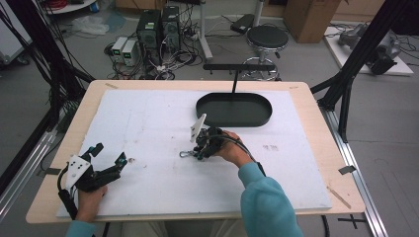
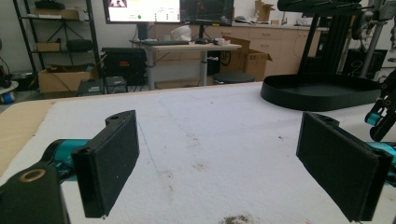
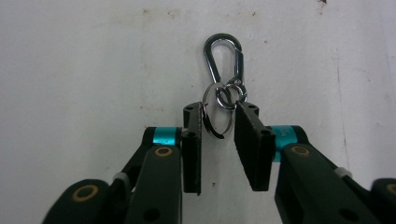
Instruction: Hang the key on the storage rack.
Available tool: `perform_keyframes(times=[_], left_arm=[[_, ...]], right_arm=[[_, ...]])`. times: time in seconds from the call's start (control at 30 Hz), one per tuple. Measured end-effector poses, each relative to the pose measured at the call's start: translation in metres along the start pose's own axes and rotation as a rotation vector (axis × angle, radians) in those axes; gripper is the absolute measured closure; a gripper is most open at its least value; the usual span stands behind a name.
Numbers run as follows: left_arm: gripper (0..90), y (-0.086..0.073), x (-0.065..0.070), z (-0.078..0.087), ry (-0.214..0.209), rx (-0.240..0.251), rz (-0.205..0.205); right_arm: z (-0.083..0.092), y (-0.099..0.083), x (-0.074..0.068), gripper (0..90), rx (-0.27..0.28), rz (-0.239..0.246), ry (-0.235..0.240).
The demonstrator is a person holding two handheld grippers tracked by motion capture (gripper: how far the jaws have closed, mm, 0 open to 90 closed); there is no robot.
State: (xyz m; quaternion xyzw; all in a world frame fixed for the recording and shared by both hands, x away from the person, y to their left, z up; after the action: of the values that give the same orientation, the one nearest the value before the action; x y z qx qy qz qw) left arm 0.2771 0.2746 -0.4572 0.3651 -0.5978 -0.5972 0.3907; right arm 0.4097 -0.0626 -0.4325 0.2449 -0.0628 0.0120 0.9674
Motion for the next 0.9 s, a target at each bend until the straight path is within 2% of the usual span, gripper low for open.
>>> perform_keyframes(times=[0.27,0.4,0.43,0.47,0.53,0.57,0.9], left_arm=[[13.6,0.0000,0.0000,0.0000,0.000,0.000,0.000],[13.6,0.0000,-0.0001,-0.0001,0.001,0.000,0.000],[13.6,0.0000,-0.0001,-0.0001,0.000,0.001,0.001],[13.6,0.0000,-0.0001,0.0000,0.000,-0.001,-0.002],[13.6,0.0000,-0.0001,0.0000,0.000,0.000,-0.001],[13.6,0.0000,-0.0001,0.0001,-0.001,-0.002,-0.002],[13.6,0.0000,-0.0001,0.0000,-0.001,-0.002,-0.003]], right_arm=[[0.0027,0.0000,0.0022,81.6,0.016,-0.010,-0.016],[0.0030,0.0000,0.0029,82.6,0.027,-0.016,-0.014],[0.0021,0.0008,0.0051,83.0,0.047,0.005,-0.024],[0.0021,0.0008,0.0051,83.0,0.047,0.005,-0.024],[0.0020,0.0010,0.0044,83.5,0.045,-0.010,-0.020],[0.0016,0.0011,0.0049,85.7,0.049,-0.006,-0.022],[0.0025,0.0013,0.0065,87.5,0.063,-0.024,-0.027]])
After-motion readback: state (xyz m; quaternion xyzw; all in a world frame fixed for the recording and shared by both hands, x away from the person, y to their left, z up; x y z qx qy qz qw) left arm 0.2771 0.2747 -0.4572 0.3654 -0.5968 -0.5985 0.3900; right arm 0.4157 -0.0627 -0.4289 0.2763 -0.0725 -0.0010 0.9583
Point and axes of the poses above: each handheld gripper's, and its own axes: z roughly backward along the jaws, y roughly out of its top, x roughly to its right, the point moved 2 cm from there along -z, roughly forward along the jaws, and after that the axes turned 4 degrees about -y, right-handed, at the moved point
